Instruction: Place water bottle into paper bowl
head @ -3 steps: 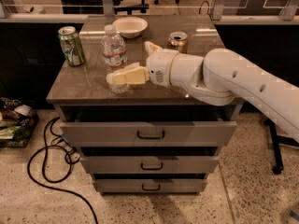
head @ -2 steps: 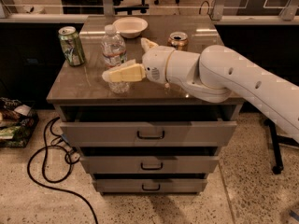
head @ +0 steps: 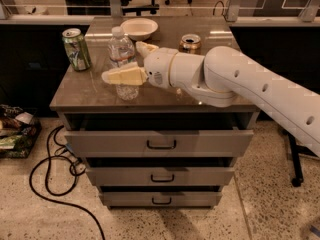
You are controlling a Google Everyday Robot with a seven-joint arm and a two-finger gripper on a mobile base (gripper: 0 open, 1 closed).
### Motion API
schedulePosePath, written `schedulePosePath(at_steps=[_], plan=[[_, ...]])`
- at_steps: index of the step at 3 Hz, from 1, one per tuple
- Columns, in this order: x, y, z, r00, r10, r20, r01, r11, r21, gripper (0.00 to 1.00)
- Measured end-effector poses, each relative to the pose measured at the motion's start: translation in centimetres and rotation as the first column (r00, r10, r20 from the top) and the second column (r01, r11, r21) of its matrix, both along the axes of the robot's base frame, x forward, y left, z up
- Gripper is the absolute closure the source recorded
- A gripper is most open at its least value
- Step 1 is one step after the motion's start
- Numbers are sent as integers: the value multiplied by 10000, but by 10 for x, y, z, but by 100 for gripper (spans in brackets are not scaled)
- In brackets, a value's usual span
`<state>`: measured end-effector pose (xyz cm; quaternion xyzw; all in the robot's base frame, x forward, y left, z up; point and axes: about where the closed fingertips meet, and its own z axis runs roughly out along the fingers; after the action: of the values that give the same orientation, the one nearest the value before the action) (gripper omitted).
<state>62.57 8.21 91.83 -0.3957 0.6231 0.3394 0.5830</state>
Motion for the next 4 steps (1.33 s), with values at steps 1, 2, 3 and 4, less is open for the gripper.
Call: schedulePosePath(at_steps=[1,2,3,4], plan=[[-1,2,1,10000,33,4,-33,10000,2,41],[-2,4,1,10000,70,11,-70,10000,2,64],[-3,7,2,9999,107,17,-107,9999,2,87],[-3,9,2,9999,144,24,-144,9999,3,100]])
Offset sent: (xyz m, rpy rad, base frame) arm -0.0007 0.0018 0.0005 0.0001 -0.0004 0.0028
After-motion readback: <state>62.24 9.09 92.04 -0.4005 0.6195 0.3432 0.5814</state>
